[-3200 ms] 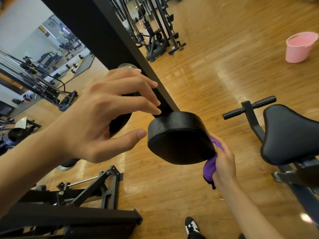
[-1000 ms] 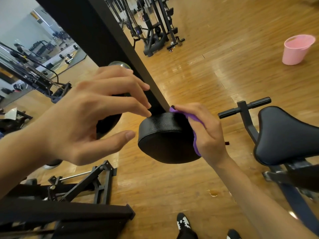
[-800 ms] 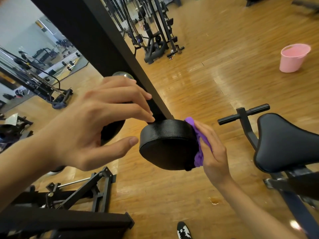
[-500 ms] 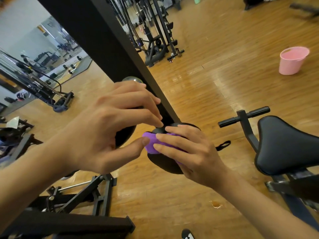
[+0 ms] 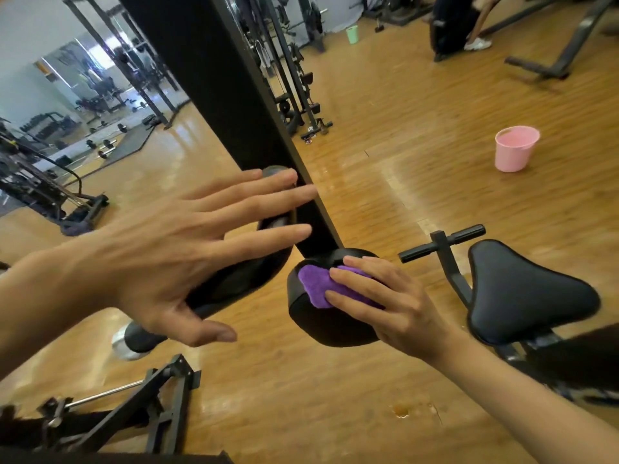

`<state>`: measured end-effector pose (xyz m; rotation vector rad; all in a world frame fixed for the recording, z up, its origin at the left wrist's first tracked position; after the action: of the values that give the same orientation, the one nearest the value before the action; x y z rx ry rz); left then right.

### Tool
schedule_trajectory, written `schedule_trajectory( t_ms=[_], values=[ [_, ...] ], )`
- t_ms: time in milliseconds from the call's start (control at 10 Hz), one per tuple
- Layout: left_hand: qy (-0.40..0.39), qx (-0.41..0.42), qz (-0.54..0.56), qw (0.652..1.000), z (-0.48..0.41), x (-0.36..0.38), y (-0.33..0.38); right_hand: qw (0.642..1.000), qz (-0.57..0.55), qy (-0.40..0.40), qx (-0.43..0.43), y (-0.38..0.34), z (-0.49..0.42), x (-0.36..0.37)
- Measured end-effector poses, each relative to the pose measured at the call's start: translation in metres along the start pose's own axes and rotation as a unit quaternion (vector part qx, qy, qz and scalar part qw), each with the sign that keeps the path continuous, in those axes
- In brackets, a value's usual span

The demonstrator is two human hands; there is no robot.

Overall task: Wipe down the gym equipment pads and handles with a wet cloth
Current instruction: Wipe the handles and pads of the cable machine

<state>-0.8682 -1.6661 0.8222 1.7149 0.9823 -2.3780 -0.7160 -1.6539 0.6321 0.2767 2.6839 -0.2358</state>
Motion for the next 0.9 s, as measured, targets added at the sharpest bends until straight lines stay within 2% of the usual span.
schedule_trajectory(
  t_ms=[200,300,400,500,600,700,800,900],
  values=[
    [0.115,0.025,0.082,0.990,-0.010,-0.002,0.003,0.997,0.071,0.009,0.028,-0.006,-0.003,0.009],
    [0.146,0.051,0.054,0.986,-0.010,0.006,0.000,0.984,0.166,0.044,0.038,-0.010,0.003,0.009],
    [0.161,0.087,0.083,0.980,-0.013,0.011,-0.005,0.964,0.249,0.051,0.073,-0.023,0.020,0.012],
    [0.174,0.160,0.096,0.967,-0.014,0.008,-0.007,0.920,0.338,0.060,0.189,-0.037,0.031,0.004],
    [0.174,0.189,0.091,0.962,-0.015,0.011,-0.007,0.841,0.284,0.112,0.446,-0.068,0.056,-0.001],
    [0.187,0.213,0.083,0.955,-0.019,0.011,-0.006,0.775,0.380,0.149,0.482,-0.124,0.058,-0.004],
    [0.201,0.249,0.066,0.945,-0.024,0.005,-0.006,0.713,0.488,0.139,0.483,-0.175,0.050,0.004],
    [0.222,0.286,0.052,0.931,-0.027,0.003,-0.007,0.716,0.502,0.180,0.450,-0.208,0.052,0.032]
  ],
)
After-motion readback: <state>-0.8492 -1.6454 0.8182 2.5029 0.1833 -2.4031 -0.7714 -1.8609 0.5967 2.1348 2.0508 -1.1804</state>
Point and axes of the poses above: each hand's wrist, its own z-axis away from the middle knuckle, its own x-axis out of the palm, y = z × x, the point moved 7 cm from there along -z, towards the middle knuckle, and after that the axes turned 10 degrees about -z, right-handed, at the moved point
